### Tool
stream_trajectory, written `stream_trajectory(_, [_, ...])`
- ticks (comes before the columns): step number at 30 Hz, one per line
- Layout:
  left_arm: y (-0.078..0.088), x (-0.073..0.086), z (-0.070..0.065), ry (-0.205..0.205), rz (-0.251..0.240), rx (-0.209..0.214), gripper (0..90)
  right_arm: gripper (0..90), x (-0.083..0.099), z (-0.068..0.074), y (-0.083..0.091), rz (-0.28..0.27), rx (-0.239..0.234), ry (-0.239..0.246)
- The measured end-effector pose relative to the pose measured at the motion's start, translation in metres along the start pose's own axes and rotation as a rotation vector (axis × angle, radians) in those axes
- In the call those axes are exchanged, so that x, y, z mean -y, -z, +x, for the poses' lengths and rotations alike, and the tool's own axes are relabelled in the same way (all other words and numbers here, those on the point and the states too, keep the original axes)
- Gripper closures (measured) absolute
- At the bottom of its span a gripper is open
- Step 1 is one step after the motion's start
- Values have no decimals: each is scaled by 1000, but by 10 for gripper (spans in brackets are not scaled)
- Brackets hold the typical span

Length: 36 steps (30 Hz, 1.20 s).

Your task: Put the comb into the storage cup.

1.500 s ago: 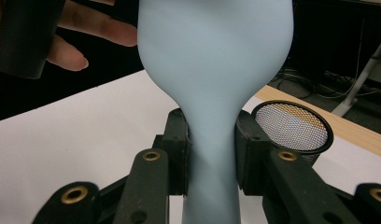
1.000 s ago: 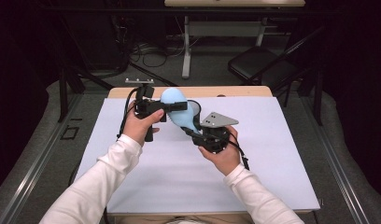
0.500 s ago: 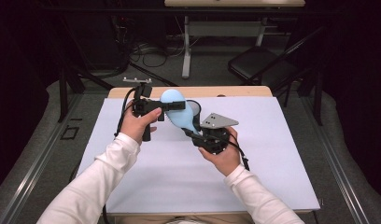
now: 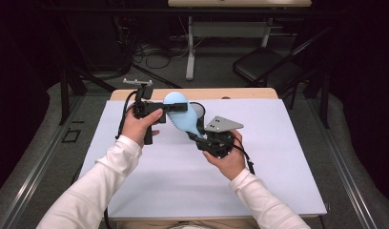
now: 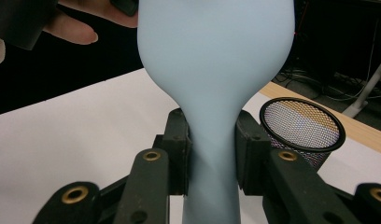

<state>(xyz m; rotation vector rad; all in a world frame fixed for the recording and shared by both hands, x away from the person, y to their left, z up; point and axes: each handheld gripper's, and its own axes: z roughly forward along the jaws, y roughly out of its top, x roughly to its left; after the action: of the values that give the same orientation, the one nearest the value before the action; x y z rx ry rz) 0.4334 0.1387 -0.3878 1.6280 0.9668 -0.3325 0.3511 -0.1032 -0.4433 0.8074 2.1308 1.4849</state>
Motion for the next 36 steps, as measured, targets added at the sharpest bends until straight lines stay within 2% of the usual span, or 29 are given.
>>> stream_trajectory(3, [1, 1, 1, 15, -5, 8, 393, 695, 0, 0, 0, 0, -3, 0])
stream_trajectory(12, [2, 1, 2, 19, -6, 2, 448, 695, 1, 0, 0, -4, -9, 0])
stream_trajectory(26, [2, 1, 3, 45, -2, 24, 467, 696, 3, 0, 0, -9, -15, -8])
stream_trajectory(36, [2, 2, 3, 45, 2, 15, 475, 695, 4, 0, 0, -15, -16, -11])
